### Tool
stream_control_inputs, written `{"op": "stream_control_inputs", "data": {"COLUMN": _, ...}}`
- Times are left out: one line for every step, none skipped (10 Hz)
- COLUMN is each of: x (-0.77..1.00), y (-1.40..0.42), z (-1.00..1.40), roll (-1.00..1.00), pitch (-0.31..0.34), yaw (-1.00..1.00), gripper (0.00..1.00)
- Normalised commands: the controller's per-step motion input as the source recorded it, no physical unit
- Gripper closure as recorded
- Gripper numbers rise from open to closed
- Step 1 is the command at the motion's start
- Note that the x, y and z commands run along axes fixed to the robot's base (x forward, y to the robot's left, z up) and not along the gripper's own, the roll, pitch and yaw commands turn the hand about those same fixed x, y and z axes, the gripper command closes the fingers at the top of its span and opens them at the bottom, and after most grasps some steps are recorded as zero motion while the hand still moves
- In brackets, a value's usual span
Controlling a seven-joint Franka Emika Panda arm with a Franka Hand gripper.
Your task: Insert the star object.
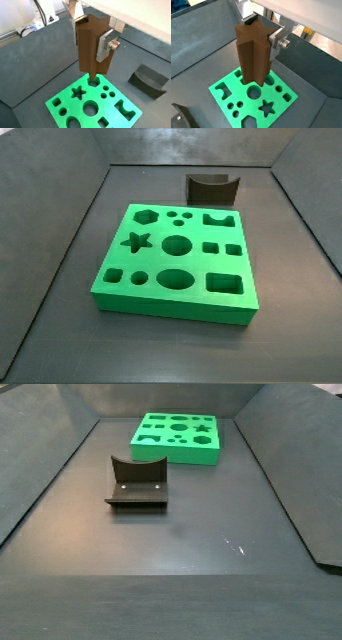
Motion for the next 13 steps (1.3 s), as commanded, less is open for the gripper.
{"op": "stream_control_inputs", "data": {"x": 0.00, "y": -0.05, "z": -0.99, "roll": 0.00, "pitch": -0.029, "yaw": -0.95, "gripper": 1.00}}
{"op": "stream_control_inputs", "data": {"x": 0.00, "y": -0.09, "z": -0.99, "roll": 0.00, "pitch": -0.013, "yaw": -0.85, "gripper": 1.00}}
{"op": "stream_control_inputs", "data": {"x": 0.05, "y": -0.10, "z": -0.93, "roll": 0.00, "pitch": 0.000, "yaw": -0.78, "gripper": 1.00}}
{"op": "stream_control_inputs", "data": {"x": 0.00, "y": -0.07, "z": -0.84, "roll": 0.00, "pitch": -0.007, "yaw": -0.87, "gripper": 1.00}}
{"op": "stream_control_inputs", "data": {"x": -0.06, "y": 0.00, "z": -0.79, "roll": -0.02, "pitch": -0.020, "yaw": -1.00, "gripper": 1.00}}
{"op": "stream_control_inputs", "data": {"x": -0.07, "y": 0.00, "z": -0.74, "roll": -0.11, "pitch": 0.000, "yaw": -0.93, "gripper": 1.00}}
{"op": "stream_control_inputs", "data": {"x": -0.35, "y": 0.51, "z": -0.68, "roll": -0.27, "pitch": 0.000, "yaw": -0.27, "gripper": 1.00}}
{"op": "stream_control_inputs", "data": {"x": -0.44, "y": 0.59, "z": -0.71, "roll": -0.25, "pitch": 0.020, "yaw": -0.20, "gripper": 1.00}}
{"op": "stream_control_inputs", "data": {"x": -0.51, "y": 0.28, "z": -0.79, "roll": -0.22, "pitch": 0.011, "yaw": -0.50, "gripper": 1.00}}
{"op": "stream_control_inputs", "data": {"x": -0.15, "y": 0.00, "z": -0.83, "roll": -0.12, "pitch": 0.000, "yaw": -0.89, "gripper": 1.00}}
{"op": "stream_control_inputs", "data": {"x": -0.05, "y": -0.04, "z": -0.65, "roll": -0.05, "pitch": -0.067, "yaw": -0.97, "gripper": 1.00}}
{"op": "stream_control_inputs", "data": {"x": -0.04, "y": -0.04, "z": -0.63, "roll": -0.05, "pitch": -0.050, "yaw": -0.97, "gripper": 1.00}}
{"op": "stream_control_inputs", "data": {"x": 0.00, "y": -0.10, "z": -0.53, "roll": -0.01, "pitch": 0.000, "yaw": -0.97, "gripper": 1.00}}
